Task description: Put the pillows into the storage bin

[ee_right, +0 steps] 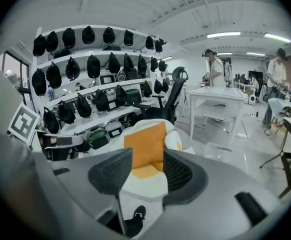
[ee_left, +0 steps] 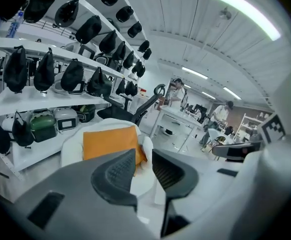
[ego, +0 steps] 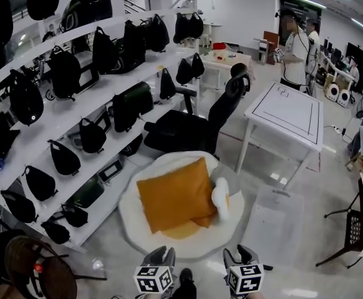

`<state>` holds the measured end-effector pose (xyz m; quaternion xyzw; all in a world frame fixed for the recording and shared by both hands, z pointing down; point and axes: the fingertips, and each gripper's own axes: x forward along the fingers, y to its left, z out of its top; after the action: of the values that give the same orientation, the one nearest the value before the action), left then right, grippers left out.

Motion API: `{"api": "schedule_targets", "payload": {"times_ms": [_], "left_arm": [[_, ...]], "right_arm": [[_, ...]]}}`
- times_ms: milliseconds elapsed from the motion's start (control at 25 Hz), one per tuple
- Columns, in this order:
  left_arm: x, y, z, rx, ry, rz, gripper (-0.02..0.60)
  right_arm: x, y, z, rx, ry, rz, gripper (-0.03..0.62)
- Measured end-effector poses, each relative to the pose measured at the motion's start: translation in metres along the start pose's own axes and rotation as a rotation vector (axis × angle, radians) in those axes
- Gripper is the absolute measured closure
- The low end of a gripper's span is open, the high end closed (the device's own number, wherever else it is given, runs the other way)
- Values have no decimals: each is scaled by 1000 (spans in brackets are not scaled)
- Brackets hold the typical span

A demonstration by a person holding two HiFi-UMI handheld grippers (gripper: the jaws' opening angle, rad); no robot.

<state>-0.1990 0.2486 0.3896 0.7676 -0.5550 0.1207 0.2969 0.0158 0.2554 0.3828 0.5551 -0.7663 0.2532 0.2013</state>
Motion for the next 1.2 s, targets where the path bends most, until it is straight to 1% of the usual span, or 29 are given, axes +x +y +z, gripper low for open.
{"api": "schedule_targets", "payload": {"times_ms": [120,280,440,560,720,920,1080,1200], "left_arm": [[28,13,23,15,17,-28,486],[63,21,50,42,34,-84,476],[91,29,72,46,35,-129,454],[107,36,76,43,52,-154,446],[118,43,72,23,86,-176,446],[129,45,75,12,102,-172,446],[140,42,73,24,106,-147,446],[149,43,75,5,110,-116,446]], "right_arm": [[28,1,14,29,18,-14,416],[59,1,34,37,26,-26,416],[82,-1,48,62,40,-62,416],[95,-2,52,72,59,-88,416],[105,-5,53,79,84,-111,416],[121,-13,63,70,93,-118,416],[139,-25,60,66,111,-93,416],[154,-31,64,62,131,-58,416]]}}
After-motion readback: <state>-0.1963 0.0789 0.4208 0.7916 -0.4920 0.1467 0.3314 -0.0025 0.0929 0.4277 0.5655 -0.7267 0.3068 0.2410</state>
